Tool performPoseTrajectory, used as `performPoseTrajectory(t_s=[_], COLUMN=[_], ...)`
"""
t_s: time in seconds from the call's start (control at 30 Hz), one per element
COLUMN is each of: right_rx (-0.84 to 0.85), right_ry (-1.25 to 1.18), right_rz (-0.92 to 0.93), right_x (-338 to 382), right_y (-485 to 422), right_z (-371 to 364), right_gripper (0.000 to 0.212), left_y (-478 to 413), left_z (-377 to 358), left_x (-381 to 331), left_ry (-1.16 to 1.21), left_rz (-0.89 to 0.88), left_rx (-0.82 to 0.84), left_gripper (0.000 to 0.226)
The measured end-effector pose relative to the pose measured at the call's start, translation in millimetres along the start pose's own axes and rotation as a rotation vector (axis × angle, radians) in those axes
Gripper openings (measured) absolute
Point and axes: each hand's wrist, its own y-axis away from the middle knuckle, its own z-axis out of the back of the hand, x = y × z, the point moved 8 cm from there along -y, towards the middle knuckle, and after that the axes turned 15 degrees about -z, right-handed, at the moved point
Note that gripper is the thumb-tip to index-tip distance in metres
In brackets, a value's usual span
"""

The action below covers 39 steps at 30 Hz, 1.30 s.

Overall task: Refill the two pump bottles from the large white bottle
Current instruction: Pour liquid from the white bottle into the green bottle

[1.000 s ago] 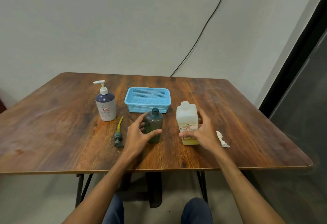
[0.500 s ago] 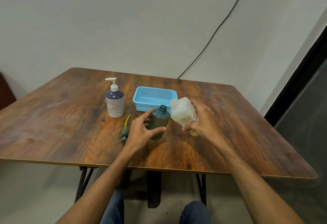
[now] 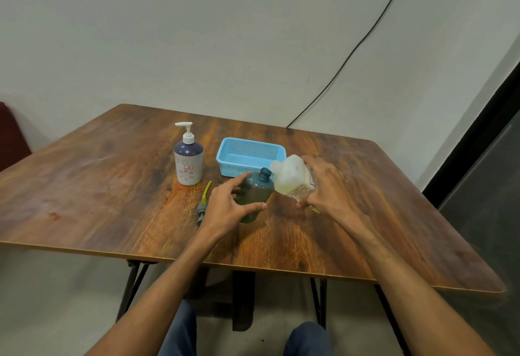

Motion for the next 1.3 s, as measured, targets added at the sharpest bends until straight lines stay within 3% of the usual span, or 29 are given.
performPoseTrajectory(t_s=[0.67, 1.3], right_rx=[-0.071, -0.094], right_ry=[0.113, 0.193], right_rz=[0.077, 0.084], right_x=[8.3, 9.1], right_y=[3.1, 5.0], right_z=[18.7, 26.2], right_gripper=[0.082, 0.082], left_y=[0.0, -0.7], left_z=[-1.8, -5.7], left_x=[-2.5, -3.7], left_ry=[-0.036, -0.037], left_rz=[-0.002, 0.004], left_rx=[0.017, 0.051], left_gripper=[0.09, 0.091])
